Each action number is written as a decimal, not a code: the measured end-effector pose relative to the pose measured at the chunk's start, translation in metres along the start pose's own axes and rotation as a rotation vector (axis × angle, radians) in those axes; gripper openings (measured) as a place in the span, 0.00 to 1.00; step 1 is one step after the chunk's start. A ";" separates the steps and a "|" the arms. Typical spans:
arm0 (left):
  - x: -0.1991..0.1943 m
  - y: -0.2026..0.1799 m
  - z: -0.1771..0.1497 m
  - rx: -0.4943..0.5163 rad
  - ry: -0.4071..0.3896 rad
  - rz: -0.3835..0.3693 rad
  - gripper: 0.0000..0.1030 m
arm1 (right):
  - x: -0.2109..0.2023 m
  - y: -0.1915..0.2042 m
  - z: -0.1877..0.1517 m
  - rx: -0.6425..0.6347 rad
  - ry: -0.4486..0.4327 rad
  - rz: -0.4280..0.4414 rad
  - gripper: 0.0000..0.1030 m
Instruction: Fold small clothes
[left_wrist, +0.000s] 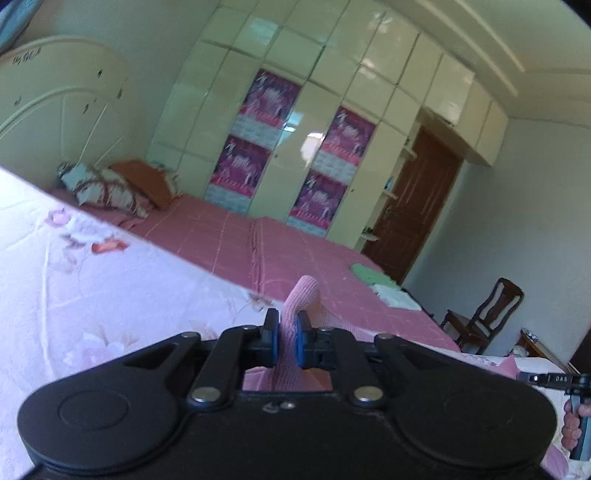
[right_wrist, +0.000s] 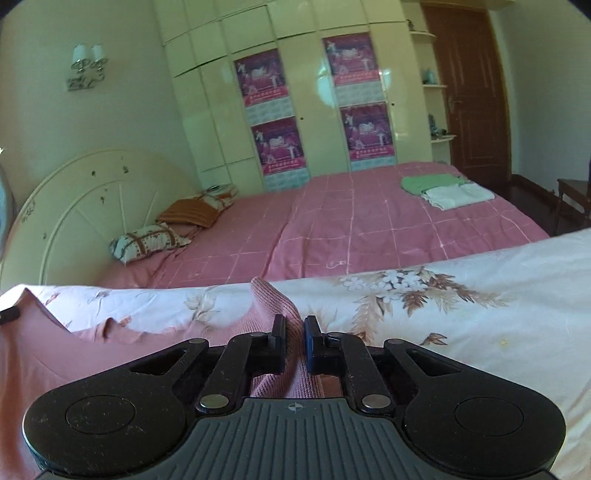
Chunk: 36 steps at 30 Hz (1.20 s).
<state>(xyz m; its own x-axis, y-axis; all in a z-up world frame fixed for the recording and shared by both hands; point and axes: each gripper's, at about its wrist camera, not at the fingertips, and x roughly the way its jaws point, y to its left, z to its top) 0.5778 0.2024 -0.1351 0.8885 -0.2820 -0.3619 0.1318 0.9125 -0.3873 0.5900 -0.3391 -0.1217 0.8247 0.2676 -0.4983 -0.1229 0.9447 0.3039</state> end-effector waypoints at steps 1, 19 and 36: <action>0.006 -0.002 -0.001 0.010 0.018 0.024 0.08 | 0.007 -0.002 0.000 0.012 0.022 -0.013 0.08; -0.005 -0.008 0.000 0.109 0.177 0.070 0.67 | -0.013 -0.011 0.002 0.054 0.127 -0.064 0.41; 0.049 -0.021 0.003 0.260 0.316 0.069 0.62 | -0.021 0.005 -0.004 -0.001 0.141 -0.032 0.40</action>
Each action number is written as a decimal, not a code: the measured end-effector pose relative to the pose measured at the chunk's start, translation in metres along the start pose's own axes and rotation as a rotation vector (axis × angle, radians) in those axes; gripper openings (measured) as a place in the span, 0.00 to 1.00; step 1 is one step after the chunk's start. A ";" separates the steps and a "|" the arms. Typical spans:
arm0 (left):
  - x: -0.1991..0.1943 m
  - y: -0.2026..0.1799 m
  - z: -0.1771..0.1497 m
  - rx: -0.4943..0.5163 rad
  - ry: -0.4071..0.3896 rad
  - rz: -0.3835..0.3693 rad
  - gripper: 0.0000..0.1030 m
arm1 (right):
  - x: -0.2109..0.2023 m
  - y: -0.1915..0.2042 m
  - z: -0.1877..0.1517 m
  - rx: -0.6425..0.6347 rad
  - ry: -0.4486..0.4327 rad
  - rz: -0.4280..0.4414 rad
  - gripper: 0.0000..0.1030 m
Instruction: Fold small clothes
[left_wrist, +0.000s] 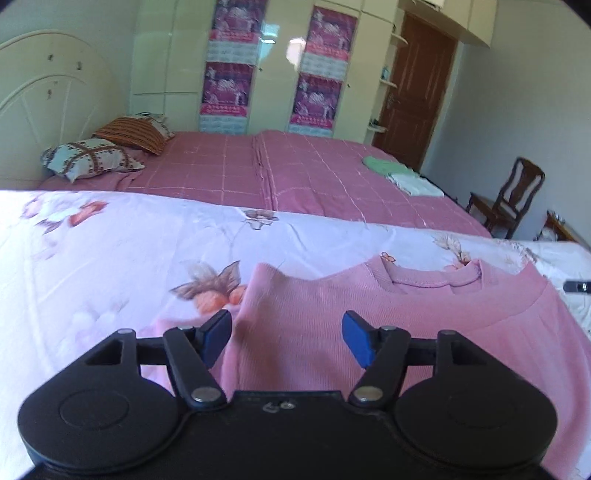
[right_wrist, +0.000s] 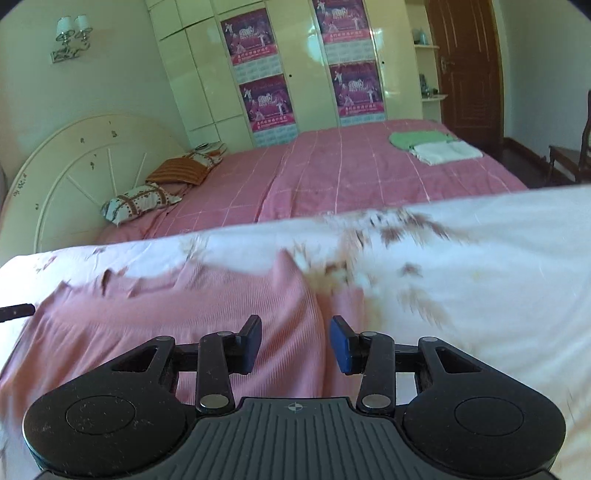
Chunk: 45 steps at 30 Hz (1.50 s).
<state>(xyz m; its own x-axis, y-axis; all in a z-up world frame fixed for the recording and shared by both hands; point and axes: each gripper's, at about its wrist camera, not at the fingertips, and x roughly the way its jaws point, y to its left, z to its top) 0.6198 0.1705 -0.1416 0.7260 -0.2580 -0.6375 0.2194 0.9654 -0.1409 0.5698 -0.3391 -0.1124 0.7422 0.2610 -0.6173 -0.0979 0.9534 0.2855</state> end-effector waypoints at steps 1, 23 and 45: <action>0.009 -0.002 0.003 0.015 0.008 0.010 0.61 | 0.011 0.002 0.009 -0.002 0.009 -0.001 0.40; 0.011 0.004 -0.014 -0.068 -0.086 0.197 0.67 | 0.078 0.016 0.010 -0.159 0.058 -0.200 0.29; -0.089 -0.070 -0.117 0.018 -0.006 0.166 0.68 | -0.006 0.130 -0.095 -0.348 0.114 0.005 0.53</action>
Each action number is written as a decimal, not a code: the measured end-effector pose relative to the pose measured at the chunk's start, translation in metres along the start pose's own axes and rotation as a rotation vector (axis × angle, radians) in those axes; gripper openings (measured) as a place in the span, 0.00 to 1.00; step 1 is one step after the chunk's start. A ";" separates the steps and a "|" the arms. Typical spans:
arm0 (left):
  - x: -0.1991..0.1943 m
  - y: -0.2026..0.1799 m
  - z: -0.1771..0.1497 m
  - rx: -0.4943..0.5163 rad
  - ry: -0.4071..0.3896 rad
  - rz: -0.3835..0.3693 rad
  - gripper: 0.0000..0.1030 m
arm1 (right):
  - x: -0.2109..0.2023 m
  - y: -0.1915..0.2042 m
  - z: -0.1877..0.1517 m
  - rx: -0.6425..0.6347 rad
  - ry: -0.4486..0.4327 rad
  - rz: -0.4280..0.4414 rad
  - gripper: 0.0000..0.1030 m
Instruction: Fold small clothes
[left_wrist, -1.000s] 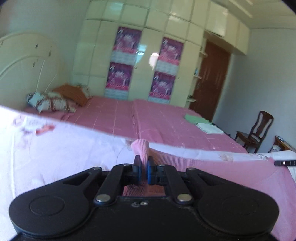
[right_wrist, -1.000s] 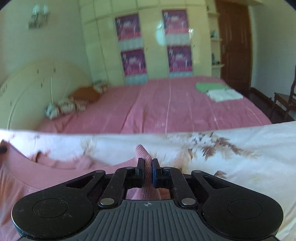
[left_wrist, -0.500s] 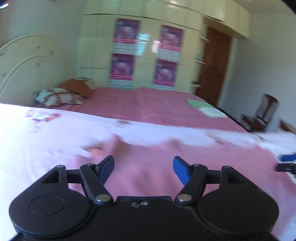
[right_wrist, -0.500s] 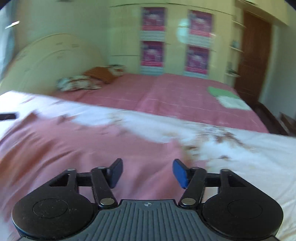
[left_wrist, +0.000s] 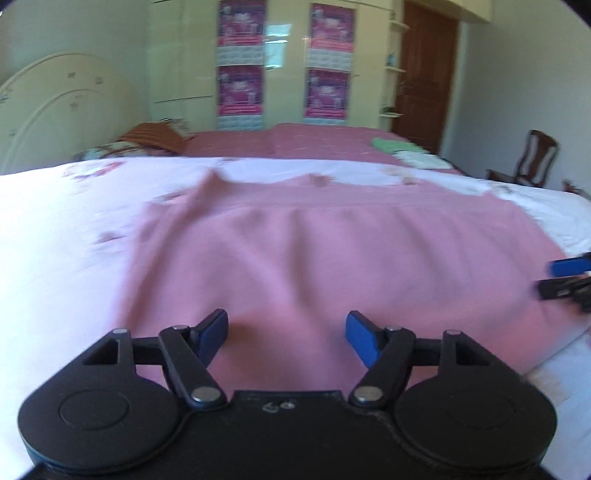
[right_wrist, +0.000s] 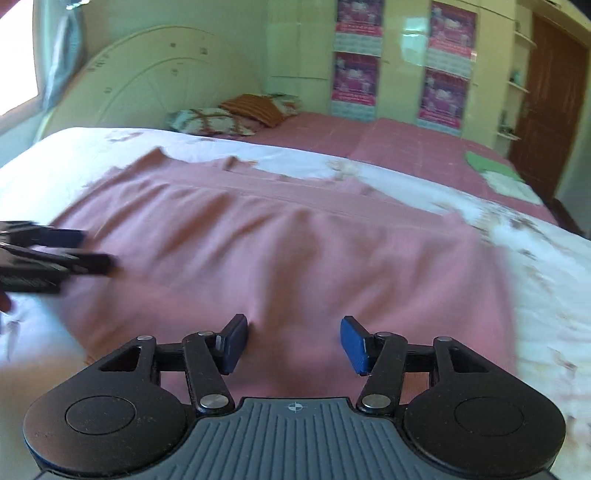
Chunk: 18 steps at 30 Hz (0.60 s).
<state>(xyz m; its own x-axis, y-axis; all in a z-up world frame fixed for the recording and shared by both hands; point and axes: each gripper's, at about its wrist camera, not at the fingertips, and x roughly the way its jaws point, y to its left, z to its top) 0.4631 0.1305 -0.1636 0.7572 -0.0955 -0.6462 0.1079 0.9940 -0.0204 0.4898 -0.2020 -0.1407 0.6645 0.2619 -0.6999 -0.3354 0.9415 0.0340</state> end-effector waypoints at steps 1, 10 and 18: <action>-0.005 0.017 -0.002 -0.034 0.008 0.016 0.68 | -0.005 -0.010 -0.005 0.005 0.007 -0.031 0.53; -0.044 0.011 0.001 -0.076 -0.062 -0.024 0.67 | -0.063 -0.064 -0.030 0.216 -0.044 -0.118 0.53; -0.021 0.000 -0.025 -0.110 0.008 0.009 0.66 | -0.053 -0.051 -0.060 0.225 0.058 -0.162 0.48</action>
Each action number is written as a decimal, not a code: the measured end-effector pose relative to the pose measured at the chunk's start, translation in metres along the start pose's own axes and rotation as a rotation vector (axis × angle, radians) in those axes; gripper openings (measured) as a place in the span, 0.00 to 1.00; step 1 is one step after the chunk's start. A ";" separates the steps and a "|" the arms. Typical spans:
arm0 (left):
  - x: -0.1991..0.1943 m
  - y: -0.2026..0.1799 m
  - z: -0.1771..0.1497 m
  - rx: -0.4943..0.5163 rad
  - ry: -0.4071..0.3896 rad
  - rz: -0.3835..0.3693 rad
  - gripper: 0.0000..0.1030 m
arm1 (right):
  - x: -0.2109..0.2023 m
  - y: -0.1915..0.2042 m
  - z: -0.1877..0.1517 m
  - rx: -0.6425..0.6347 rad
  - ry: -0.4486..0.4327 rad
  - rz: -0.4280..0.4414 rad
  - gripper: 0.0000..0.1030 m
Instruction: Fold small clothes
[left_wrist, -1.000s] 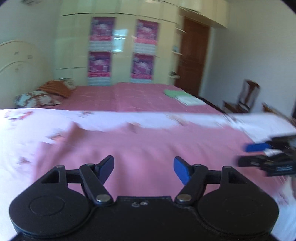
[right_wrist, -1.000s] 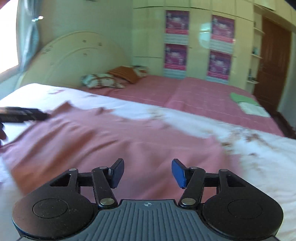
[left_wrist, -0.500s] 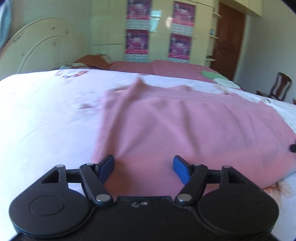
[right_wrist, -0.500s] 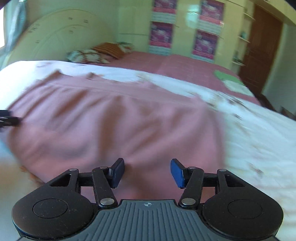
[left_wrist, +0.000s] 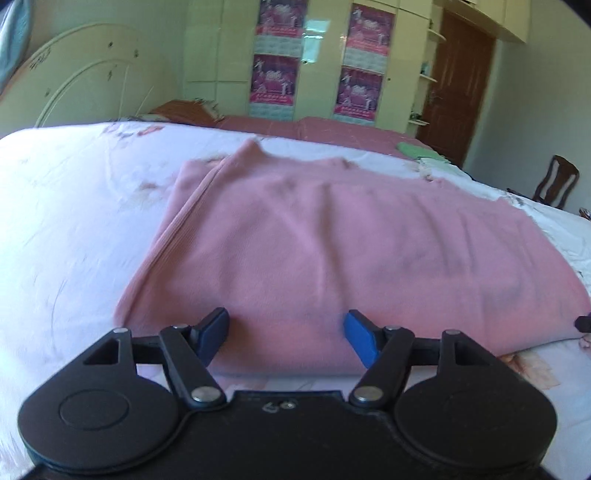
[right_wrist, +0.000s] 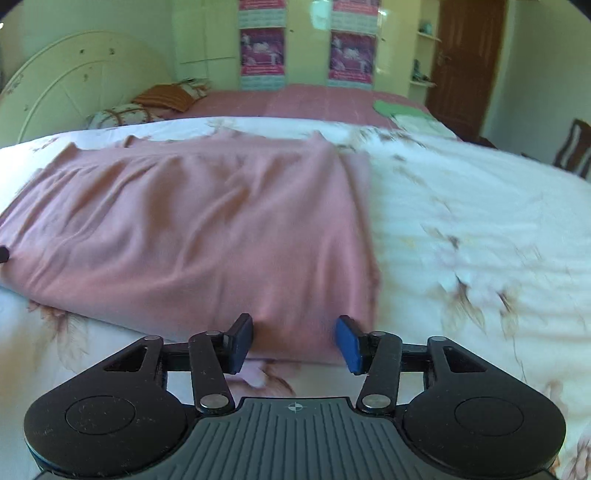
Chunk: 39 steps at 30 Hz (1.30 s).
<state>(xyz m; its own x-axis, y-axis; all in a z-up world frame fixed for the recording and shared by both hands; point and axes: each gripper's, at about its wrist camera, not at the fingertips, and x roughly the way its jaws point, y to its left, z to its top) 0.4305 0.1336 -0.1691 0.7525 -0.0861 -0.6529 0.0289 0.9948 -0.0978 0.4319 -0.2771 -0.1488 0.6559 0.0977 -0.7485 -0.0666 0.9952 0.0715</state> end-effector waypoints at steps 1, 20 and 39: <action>-0.003 0.003 -0.002 0.009 -0.004 0.004 0.66 | -0.002 -0.005 -0.003 0.017 0.002 0.001 0.47; -0.018 -0.006 0.025 -0.001 -0.066 0.001 0.66 | -0.021 0.001 0.016 0.020 -0.096 0.017 0.45; 0.090 -0.077 0.066 0.163 0.031 -0.042 0.77 | 0.086 0.083 0.085 -0.114 -0.054 0.076 0.45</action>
<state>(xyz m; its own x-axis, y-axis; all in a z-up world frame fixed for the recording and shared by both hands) 0.5393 0.0528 -0.1702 0.7280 -0.1271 -0.6737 0.1685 0.9857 -0.0040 0.5466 -0.1858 -0.1512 0.6849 0.1761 -0.7071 -0.2008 0.9784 0.0493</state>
